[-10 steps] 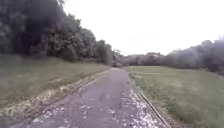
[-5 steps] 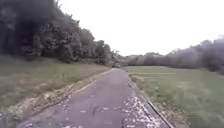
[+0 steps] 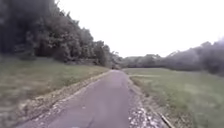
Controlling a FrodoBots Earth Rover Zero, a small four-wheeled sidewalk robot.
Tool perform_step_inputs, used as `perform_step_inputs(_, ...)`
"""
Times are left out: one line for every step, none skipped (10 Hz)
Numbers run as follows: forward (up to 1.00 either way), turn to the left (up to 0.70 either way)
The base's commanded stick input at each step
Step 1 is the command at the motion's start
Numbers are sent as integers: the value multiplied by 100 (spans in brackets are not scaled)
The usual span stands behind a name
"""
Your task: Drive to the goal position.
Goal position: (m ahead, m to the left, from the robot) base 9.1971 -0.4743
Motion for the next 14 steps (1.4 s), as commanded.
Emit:
perform_step_inputs(100, 0)
perform_step_inputs(100, 0)
perform_step_inputs(100, 0)
perform_step_inputs(100, 0)
perform_step_inputs(100, 0)
perform_step_inputs(100, 0)
perform_step_inputs(100, 0)
perform_step_inputs(100, 0)
perform_step_inputs(100, 0)
perform_step_inputs(100, 0)
perform_step_inputs(100, 0)
perform_step_inputs(100, 0)
perform_step_inputs(100, 0)
perform_step_inputs(100, 0)
